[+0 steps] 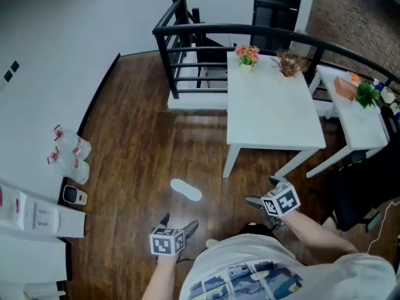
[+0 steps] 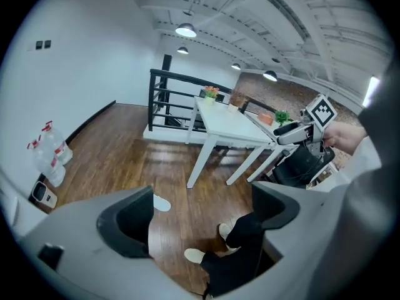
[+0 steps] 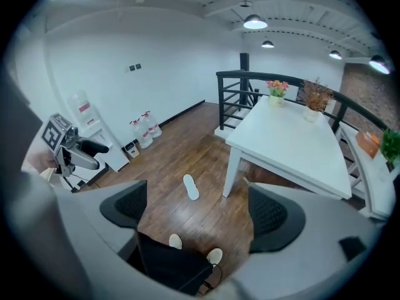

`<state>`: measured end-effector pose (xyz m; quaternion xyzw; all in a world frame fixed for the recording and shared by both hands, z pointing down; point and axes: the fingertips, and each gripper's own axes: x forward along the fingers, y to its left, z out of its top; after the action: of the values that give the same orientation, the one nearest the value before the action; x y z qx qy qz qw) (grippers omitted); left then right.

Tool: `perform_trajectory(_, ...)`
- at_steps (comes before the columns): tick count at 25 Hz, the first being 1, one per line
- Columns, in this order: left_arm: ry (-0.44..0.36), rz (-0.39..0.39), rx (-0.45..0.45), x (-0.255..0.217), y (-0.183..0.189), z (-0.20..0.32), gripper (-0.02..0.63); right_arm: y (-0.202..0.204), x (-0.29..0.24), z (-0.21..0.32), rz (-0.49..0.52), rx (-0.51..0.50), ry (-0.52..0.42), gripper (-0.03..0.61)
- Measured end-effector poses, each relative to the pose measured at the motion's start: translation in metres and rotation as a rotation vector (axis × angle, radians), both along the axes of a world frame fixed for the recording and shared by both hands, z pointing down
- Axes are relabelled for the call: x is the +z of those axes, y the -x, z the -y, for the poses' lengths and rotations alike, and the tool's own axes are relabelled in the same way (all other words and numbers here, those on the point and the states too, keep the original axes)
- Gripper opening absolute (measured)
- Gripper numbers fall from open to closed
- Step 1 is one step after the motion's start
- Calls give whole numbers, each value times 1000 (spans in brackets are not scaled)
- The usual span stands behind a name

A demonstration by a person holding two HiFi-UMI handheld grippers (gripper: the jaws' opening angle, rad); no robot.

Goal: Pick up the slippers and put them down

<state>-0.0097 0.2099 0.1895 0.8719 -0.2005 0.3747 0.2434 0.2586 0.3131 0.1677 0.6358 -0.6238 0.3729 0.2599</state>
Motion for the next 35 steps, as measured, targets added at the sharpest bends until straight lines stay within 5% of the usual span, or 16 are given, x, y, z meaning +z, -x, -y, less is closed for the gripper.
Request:
perform_trajectory(16,-23,-72,221,-68,-201,-95,488,-141,-48,-177,9,226,-81,528)
perform_trajectory(35,-52,-60,296,-77,-292,-161,488,-211,-58,-245,4,265,-147,526)
